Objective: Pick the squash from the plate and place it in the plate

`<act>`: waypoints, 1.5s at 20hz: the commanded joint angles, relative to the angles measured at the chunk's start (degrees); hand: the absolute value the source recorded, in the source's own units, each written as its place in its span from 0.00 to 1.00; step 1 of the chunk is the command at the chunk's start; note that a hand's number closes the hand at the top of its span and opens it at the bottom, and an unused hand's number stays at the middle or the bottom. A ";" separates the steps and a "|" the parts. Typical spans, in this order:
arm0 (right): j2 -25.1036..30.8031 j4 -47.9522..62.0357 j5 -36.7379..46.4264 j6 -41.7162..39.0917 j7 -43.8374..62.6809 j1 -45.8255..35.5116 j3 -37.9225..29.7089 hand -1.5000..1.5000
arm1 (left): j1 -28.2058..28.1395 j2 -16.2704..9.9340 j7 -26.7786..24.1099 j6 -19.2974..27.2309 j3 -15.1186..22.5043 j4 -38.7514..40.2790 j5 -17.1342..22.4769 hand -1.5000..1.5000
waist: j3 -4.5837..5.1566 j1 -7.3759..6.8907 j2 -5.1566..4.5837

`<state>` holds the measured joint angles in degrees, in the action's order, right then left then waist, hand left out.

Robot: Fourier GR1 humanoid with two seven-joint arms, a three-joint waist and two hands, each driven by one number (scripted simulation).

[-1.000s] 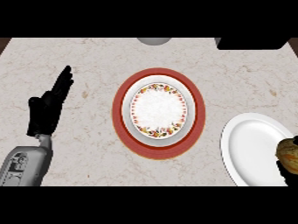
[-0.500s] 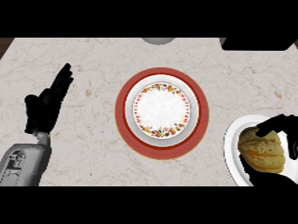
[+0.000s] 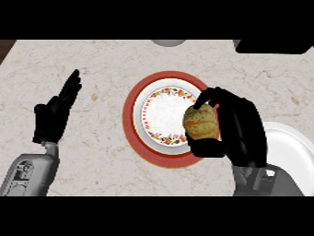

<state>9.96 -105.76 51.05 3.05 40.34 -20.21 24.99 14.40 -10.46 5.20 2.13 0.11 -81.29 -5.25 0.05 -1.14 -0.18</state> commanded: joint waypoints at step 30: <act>-7.50 36.80 -28.27 38.60 -17.39 -12.34 -4.53 0.00 | -0.03 -0.12 2.97 -1.22 -1.93 -2.18 -0.04 0.50 | -0.11 1.70 0.48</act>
<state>0.90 -62.67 25.27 38.58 25.03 -36.39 24.19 15.49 -11.00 6.72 0.49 -2.33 -81.58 -4.97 -0.05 -0.37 -0.06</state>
